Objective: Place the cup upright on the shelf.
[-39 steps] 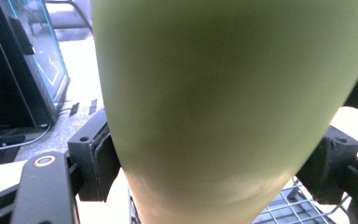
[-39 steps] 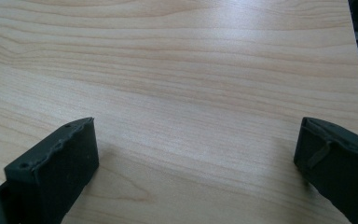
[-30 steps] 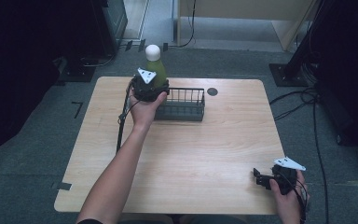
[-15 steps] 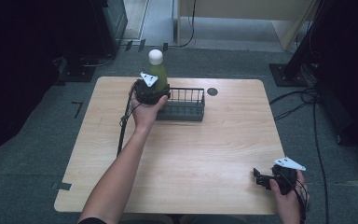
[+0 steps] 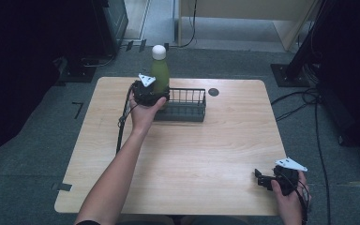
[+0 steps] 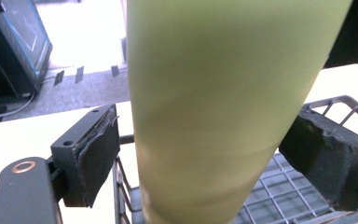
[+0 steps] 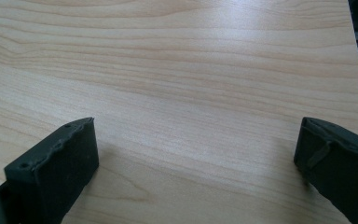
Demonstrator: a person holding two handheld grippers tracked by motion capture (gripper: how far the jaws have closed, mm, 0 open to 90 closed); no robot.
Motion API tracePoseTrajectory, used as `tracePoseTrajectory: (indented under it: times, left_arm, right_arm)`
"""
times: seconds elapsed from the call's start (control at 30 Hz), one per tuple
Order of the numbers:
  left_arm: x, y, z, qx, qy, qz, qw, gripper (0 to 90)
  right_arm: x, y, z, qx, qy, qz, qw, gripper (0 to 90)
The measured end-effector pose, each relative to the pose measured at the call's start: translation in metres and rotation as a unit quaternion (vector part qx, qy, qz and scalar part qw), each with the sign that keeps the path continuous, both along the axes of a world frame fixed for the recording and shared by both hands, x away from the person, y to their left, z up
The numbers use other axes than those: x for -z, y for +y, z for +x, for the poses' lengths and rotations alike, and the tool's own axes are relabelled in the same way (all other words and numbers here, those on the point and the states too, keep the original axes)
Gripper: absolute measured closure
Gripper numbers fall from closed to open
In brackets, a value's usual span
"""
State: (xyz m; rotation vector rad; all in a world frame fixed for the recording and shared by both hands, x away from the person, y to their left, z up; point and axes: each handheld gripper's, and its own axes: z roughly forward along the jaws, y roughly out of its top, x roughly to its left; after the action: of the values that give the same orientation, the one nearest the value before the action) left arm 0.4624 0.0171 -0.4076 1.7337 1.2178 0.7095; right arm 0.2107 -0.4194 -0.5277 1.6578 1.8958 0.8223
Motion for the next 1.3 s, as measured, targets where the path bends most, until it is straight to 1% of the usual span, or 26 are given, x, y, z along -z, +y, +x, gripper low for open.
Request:
tracePoseTrajectory:
  times: [0.07,0.2,0.3,0.4,0.43,0.47,0.53,0.57,0.6,0.63,0.67,0.8,0.87,1.0,1.07,1.13,1.23,1.3]
  left_arm:
    - [0.0,0.001,0.001,-0.001,0.009,-0.008,0.9999,11.4]
    - [-0.003,0.001,-0.001,0.002,0.006,-0.016,0.9999,11.2]
    - [-0.003,-0.001,-0.002,0.002,0.005,-0.014,0.9999,13.2]
    - [-0.003,-0.004,-0.004,0.002,0.005,-0.005,1.0,13.5]
    - [-0.003,-0.004,-0.004,0.002,0.005,-0.005,1.0,12.1]
    - [-0.002,-0.006,-0.006,0.001,0.01,-0.006,0.9999,9.0]
    - [-0.001,-0.007,-0.006,0.0,0.01,-0.005,0.9999,8.0]
    - [-0.001,-0.008,-0.006,0.0,0.01,-0.009,0.9999,5.2]
    - [-0.003,-0.008,-0.008,0.005,0.009,-0.014,0.9998,3.1]
    - [-0.003,-0.008,-0.008,0.005,0.009,-0.014,0.9998,1.5]
    - [-0.004,-0.008,-0.01,0.004,0.004,-0.016,0.9999,0.0]
    - [-0.005,-0.006,-0.014,0.01,0.002,-0.021,0.9997,0.0]
    - [-0.005,-0.005,-0.017,0.013,0.001,-0.016,0.9998,0.0]
    - [-0.004,0.001,-0.022,0.014,0.002,-0.017,0.9997,0.0]
    - [-0.003,0.001,-0.022,0.017,0.003,-0.015,0.9997,0.0]
    - [0.0,0.002,-0.023,0.017,0.004,-0.008,0.9998,0.0]
    - [0.003,0.002,-0.023,0.019,0.007,-0.008,0.9998,0.0]
    - [0.004,0.002,-0.025,0.02,0.005,-0.007,0.9998,0.9]
  right_arm:
    - [0.0,0.0,0.0,0.0,0.0,0.0,1.0,0.0]
    - [0.0,0.0,0.0,0.0,0.0,0.0,1.0,0.0]
    - [0.0,0.0,0.0,0.0,0.0,0.0,1.0,0.0]
    - [0.0,0.0,0.0,0.001,0.0,0.001,1.0,0.0]
    - [0.0,0.0,0.0,0.001,0.0,0.001,1.0,0.0]
    - [0.0,0.0,0.0,0.0,0.0,0.0,1.0,0.0]
    - [0.0,0.0,0.0,0.0,0.0,0.001,1.0,0.0]
    - [0.0,0.0,0.0,0.0,0.0,0.0,1.0,0.0]
    - [0.0,0.0,0.0,0.0,0.0,0.0,1.0,0.0]
    - [0.0,0.0,0.0,0.0,0.0,0.0,1.0,0.0]
    - [0.0,0.0,0.0,0.0,0.0,0.0,1.0,0.0]
    - [0.0,0.0,0.0,0.0,0.0,0.0,1.0,0.0]
    - [0.0,0.0,0.0,0.0,0.0,0.0,1.0,0.0]
    - [0.0,0.0,0.0,0.0,0.0,0.0,1.0,0.0]
    - [0.0,0.0,0.0,0.0,0.0,0.0,1.0,0.0]
    - [0.0,0.0,0.001,0.0,0.002,0.001,1.0,0.0]
    - [0.0,0.0,0.001,0.0,0.001,0.001,1.0,0.0]
    - [0.0,0.0,0.001,0.0,0.001,0.001,1.0,0.0]
